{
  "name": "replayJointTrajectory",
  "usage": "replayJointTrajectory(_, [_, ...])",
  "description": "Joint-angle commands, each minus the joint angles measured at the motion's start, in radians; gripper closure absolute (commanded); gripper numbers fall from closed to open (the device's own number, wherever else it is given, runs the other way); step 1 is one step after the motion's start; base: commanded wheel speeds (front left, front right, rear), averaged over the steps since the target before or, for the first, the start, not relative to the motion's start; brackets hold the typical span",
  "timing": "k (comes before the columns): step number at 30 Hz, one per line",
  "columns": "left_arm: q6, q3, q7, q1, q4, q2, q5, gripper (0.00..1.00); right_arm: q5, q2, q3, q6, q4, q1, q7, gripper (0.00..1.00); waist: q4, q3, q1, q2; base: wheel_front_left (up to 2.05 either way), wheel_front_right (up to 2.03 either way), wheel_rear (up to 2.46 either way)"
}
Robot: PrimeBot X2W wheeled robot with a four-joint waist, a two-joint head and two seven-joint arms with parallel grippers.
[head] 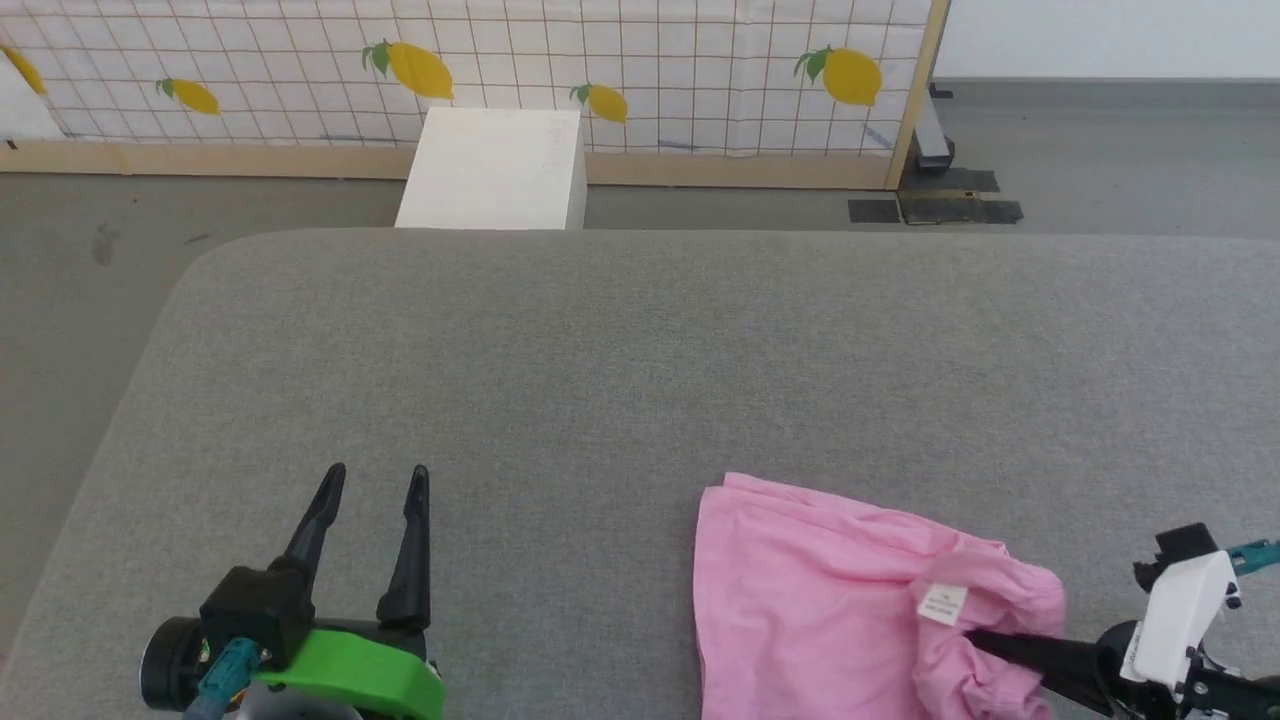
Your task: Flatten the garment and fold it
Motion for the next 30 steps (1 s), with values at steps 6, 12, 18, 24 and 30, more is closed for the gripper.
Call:
replayJointTrajectory(6, [0.009,-0.007,0.01,-0.004,-0.009,0.003,0.005,0.0,0.145,0.012,0.125,-0.001,0.003,-0.051,-0.068,1.0,0.015,0.014,0.0,0.0068,0.0,0.0,0.0])
replayJointTrajectory(12, [0.007,-0.01,0.008,-0.029,-0.01,-0.005,0.005,0.0,0.124,0.012,0.378,-0.001,0.045,-0.08,-0.274,1.0,0.035,0.044,0.0,0.0068,0.0,0.0,0.0])
replayJointTrajectory(18, [0.003,-0.011,0.003,-0.05,0.0,-0.014,0.005,0.0,0.017,0.012,0.518,-0.001,0.141,-0.121,-0.449,0.55,0.058,0.064,0.0,0.0068,0.0,0.0,0.0])
replayJointTrajectory(24, [-0.003,-0.005,-0.005,-0.06,0.016,-0.02,0.002,0.0,-0.021,0.012,0.592,-0.001,0.196,-0.16,-0.594,0.0,0.062,0.074,0.0,0.0068,0.0,0.0,0.0])
replayJointTrajectory(30, [-0.005,-0.004,-0.011,-0.063,0.024,-0.026,0.005,0.0,-0.032,0.012,0.67,-0.001,0.148,-0.168,-0.665,0.0,0.051,0.075,0.0,0.0068,0.0,0.0,0.0])
